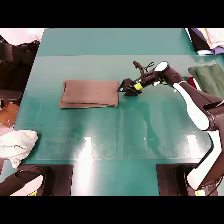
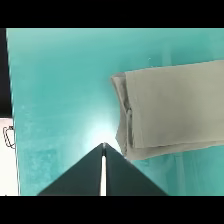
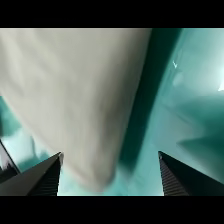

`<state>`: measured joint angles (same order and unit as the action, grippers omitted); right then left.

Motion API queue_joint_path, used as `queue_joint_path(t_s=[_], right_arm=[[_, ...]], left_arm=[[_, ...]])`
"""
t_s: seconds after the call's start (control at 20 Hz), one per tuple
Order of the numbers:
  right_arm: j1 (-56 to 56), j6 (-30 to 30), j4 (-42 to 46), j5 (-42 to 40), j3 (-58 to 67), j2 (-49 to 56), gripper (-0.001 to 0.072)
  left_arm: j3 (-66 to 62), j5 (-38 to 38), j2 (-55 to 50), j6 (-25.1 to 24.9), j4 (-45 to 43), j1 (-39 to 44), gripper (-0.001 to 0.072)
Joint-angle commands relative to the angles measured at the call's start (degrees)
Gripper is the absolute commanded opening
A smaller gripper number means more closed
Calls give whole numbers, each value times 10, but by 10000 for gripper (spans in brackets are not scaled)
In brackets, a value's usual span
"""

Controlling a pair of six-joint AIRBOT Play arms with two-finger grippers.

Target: Fold the shirts.

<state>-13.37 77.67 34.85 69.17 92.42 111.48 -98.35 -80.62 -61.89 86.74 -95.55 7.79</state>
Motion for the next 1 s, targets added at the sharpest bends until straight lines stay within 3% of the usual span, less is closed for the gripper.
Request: queue_joint_path(t_s=[0.0,0.35,0.4,0.5,0.55,0.8,0.95], right_arm=[[-26,10,-39,-87,-28,0,678],[-123,14,-39,-241,-29,0,673],[-134,14,-39,-258,-29,0,590],[-146,13,-35,-269,-29,0,96],[-146,8,-34,-270,-29,0,16],[-88,-29,-20,-248,-29,-49,11],[-6,-28,61,-217,-29,-121,11]], left_arm=[[0,0,0,0,0,0,36],[0,-3,0,0,0,0,36],[0,-5,0,0,0,0,35],[0,-9,0,0,0,0,35],[0,-12,0,0,0,0,35],[0,-16,0,0,0,0,35],[0,-10,0,2,3,0,35]])
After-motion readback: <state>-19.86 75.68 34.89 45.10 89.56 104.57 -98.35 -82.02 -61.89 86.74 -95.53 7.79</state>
